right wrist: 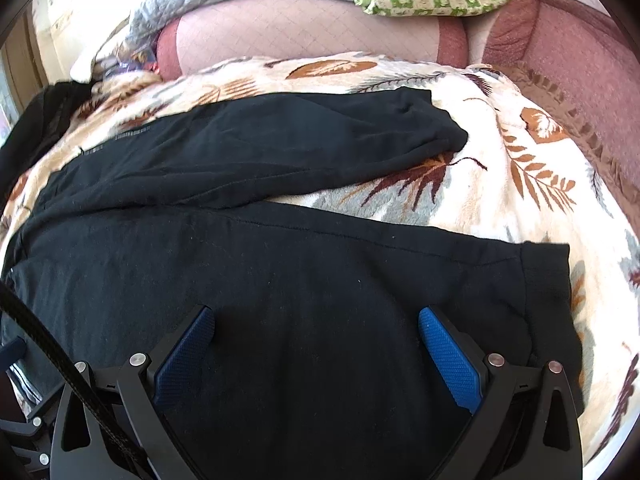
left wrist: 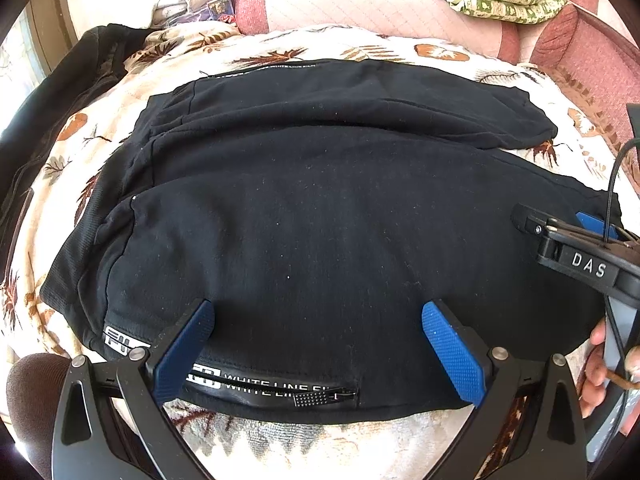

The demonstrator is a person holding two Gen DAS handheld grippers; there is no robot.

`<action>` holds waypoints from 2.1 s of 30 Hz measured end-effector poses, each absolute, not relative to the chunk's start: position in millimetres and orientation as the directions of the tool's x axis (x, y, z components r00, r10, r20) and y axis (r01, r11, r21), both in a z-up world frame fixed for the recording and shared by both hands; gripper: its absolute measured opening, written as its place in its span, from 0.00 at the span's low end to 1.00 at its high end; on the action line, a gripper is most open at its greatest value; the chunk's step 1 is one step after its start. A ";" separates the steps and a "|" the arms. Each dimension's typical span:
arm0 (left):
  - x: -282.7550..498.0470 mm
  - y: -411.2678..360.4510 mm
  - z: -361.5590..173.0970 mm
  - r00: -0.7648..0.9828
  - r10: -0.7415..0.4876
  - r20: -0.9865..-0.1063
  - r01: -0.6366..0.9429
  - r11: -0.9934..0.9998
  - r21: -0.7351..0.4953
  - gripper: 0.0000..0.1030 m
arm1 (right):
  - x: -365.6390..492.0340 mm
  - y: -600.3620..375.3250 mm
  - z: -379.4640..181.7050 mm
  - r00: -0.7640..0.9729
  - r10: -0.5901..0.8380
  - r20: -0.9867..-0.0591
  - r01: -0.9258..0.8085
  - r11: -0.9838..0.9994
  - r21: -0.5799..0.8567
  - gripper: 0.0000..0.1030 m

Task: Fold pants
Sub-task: 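Position both grippers open over the black pants' waistband edge, then close both grippers on the waistband and lift it off the blanket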

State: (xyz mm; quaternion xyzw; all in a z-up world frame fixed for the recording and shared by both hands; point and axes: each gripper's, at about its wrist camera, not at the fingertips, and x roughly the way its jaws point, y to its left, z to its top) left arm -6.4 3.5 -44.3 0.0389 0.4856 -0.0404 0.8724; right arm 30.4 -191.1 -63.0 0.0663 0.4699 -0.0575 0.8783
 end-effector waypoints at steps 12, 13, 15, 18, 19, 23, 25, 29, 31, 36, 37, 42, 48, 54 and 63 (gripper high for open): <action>-18.5 30.1 -16.7 0.575 -0.119 -0.809 0.125 0.991 -0.057 1.00 | 20.8 -190.4 -50.8 0.586 -0.073 -0.807 0.174 0.984 0.037 1.00; -19.1 35.6 -8.3 0.595 -0.126 -0.794 0.121 0.990 -0.067 1.00 | 18.5 -191.2 -46.8 0.601 -0.079 -0.796 0.179 0.983 0.037 1.00; -20.5 48.9 12.0 0.639 -0.141 -0.756 0.119 0.989 -0.084 1.00 | 13.7 -193.3 -36.1 0.639 -0.095 -0.764 0.185 0.982 0.032 1.00; -19.3 67.4 37.0 0.683 -0.161 -0.712 0.122 0.987 -0.107 1.00 | 10.2 -199.8 -21.2 0.679 -0.096 -0.728 0.191 0.980 0.049 1.00; -16.9 71.8 43.3 0.691 -0.168 -0.703 0.127 0.986 -0.112 1.00 | 10.3 -203.4 -16.1 0.687 -0.087 -0.722 0.190 0.980 0.062 1.00; 7.5 81.0 58.9 0.696 -0.177 -0.696 0.151 0.984 -0.099 1.00 | 21.6 -223.9 6.8 0.721 -0.089 -0.687 0.193 0.978 0.077 1.00; 27.2 79.6 61.6 0.677 -0.174 -0.716 0.165 0.983 -0.083 1.00 | 34.7 -237.2 13.1 0.714 -0.087 -0.695 0.205 0.975 0.089 1.00; 70.7 69.9 65.2 0.639 -0.193 -0.745 0.233 0.971 -0.052 1.00 | 71.9 -268.6 13.8 0.679 -0.033 -0.734 0.220 0.962 0.161 1.00; 97.4 62.0 64.2 0.631 -0.183 -0.754 0.261 0.965 -0.015 1.00 | 89.0 -280.3 11.9 0.667 -0.035 -0.745 0.242 0.955 0.172 0.99; 174.5 42.9 44.8 0.548 -0.207 -0.810 0.359 0.933 0.005 1.00 | 144.1 -294.0 5.7 0.659 0.035 -0.751 0.222 0.945 0.238 0.96; 186.5 40.1 39.4 0.531 -0.209 -0.821 0.371 0.929 0.003 1.00 | 155.7 -293.3 3.2 0.651 0.050 -0.758 0.205 0.949 0.238 0.96; 243.9 35.6 11.8 0.458 -0.226 -0.860 0.381 0.924 -0.040 1.00 | 214.6 -283.6 -6.8 0.583 0.061 -0.810 0.063 0.991 0.120 0.93; 284.1 35.8 -6.5 0.442 -0.227 -0.868 0.373 0.927 -0.052 1.00 | 257.3 -291.2 -15.1 0.552 0.030 -0.834 0.018 0.999 0.048 0.93; 298.3 43.7 -21.2 0.415 -0.254 -0.874 0.360 0.928 -0.098 1.00 | 279.9 -283.1 -24.4 0.523 0.072 -0.849 -0.038 0.997 0.061 0.93; 305.9 25.9 -51.5 0.306 -0.264 -0.915 0.459 0.883 -0.101 1.00 | 295.7 -284.4 -46.3 0.452 0.137 -0.882 -0.112 0.989 0.096 0.93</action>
